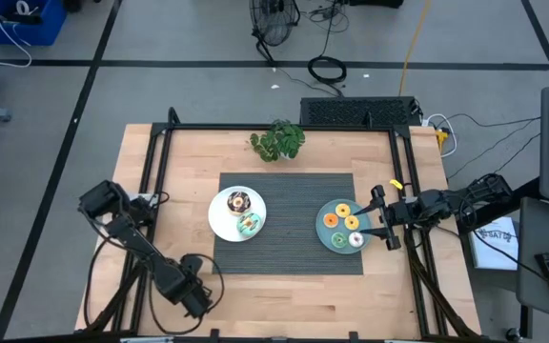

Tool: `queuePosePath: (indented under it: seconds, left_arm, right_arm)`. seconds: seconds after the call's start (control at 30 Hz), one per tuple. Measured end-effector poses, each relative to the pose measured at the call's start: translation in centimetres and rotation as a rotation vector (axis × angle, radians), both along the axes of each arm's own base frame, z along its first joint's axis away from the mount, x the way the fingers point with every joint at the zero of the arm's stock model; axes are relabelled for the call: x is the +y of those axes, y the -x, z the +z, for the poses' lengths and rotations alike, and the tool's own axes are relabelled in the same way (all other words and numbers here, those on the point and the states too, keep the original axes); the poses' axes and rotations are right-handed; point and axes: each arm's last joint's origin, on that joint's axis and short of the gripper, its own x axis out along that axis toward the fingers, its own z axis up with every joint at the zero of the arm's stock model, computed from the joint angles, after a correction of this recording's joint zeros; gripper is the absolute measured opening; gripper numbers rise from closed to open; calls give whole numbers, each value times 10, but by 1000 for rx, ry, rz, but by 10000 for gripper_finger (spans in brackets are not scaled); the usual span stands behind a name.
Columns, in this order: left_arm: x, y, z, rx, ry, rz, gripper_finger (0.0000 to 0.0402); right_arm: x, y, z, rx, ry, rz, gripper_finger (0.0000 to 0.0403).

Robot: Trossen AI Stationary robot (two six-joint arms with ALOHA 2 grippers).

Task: Pick & Place donuts
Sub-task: Put the large white doughnut on top of the white plate

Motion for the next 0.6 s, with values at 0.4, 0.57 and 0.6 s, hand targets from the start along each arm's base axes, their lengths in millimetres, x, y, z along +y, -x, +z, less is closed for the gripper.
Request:
queuePosePath:
  seconds: [0.4, 0.57, 0.6]
  left_arm:
    - [26, -18, 1, -14, -69, -62, 117]
    - [39, -22, 4, -22, -135, -90, 117]
    - [41, -23, 6, -39, -144, -95, 117]
  right_arm:
    - [0, 0, 0, 0, 0, 0, 222]
    - [0, 0, 0, 0, 0, 0, 222]
    - [0, 0, 0, 0, 0, 0, 222]
